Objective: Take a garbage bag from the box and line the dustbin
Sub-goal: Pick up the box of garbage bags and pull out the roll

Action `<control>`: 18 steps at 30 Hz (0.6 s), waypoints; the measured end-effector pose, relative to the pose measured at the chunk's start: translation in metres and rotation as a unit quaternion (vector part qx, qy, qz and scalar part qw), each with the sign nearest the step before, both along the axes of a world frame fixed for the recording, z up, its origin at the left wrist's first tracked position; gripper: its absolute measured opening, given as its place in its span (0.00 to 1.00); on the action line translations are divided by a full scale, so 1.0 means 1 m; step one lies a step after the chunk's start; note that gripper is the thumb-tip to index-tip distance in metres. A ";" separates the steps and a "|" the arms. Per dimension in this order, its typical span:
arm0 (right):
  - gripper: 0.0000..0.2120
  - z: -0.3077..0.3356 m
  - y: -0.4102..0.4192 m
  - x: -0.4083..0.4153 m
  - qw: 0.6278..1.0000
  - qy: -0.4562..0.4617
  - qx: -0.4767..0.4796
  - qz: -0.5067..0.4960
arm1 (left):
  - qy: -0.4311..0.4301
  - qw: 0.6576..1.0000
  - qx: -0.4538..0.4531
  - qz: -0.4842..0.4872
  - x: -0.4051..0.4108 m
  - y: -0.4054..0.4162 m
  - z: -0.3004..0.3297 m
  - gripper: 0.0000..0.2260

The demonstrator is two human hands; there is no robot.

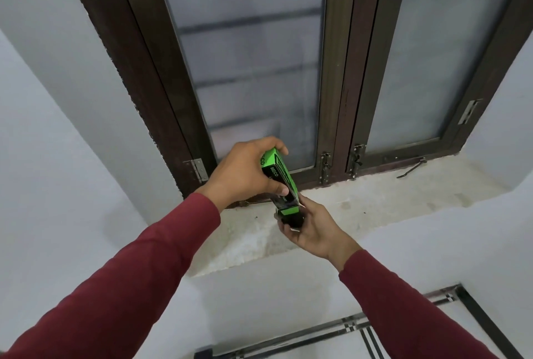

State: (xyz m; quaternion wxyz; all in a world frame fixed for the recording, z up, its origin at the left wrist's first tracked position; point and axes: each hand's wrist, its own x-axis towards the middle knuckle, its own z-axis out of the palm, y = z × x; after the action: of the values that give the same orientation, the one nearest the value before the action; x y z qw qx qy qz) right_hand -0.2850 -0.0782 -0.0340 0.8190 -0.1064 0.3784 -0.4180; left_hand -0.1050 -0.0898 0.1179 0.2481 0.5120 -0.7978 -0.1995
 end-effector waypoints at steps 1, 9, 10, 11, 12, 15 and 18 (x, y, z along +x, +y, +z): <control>0.24 -0.002 0.001 -0.002 1.000 -0.015 0.002 0.003 | 0.014 1.000 0.002 0.004 0.003 0.000 0.002 0.30; 0.20 -0.011 0.001 -0.045 0.982 0.089 0.018 -0.168 | 0.266 0.929 0.130 0.221 0.049 -0.020 -0.051 0.27; 0.22 -0.012 0.000 -0.050 0.978 0.099 0.021 -0.181 | 0.310 0.896 0.189 0.255 0.050 -0.023 -0.068 0.25; 0.22 -0.010 0.001 -0.054 0.976 0.106 0.022 -0.188 | 0.356 0.855 0.248 0.283 0.049 -0.025 -0.084 0.23; 0.22 -0.009 0.001 -0.056 0.976 0.112 0.023 -0.187 | 0.379 0.826 0.285 0.305 0.048 -0.024 -0.099 0.21; 0.15 -0.002 0.007 -0.054 0.980 0.126 0.028 -0.149 | 0.279 0.865 0.287 0.302 0.048 -0.022 -0.137 0.23; 0.17 0.002 0.012 -0.045 0.988 0.106 0.040 -0.107 | 0.176 0.908 0.267 0.272 0.047 -0.017 -0.161 0.25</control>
State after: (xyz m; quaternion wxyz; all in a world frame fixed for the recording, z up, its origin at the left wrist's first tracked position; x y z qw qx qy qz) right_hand -0.3299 -0.0666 -0.0315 0.7283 -0.0765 0.4887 -0.4742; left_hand -0.0582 -0.1066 -0.0435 0.2828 0.7128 -0.4879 -0.4171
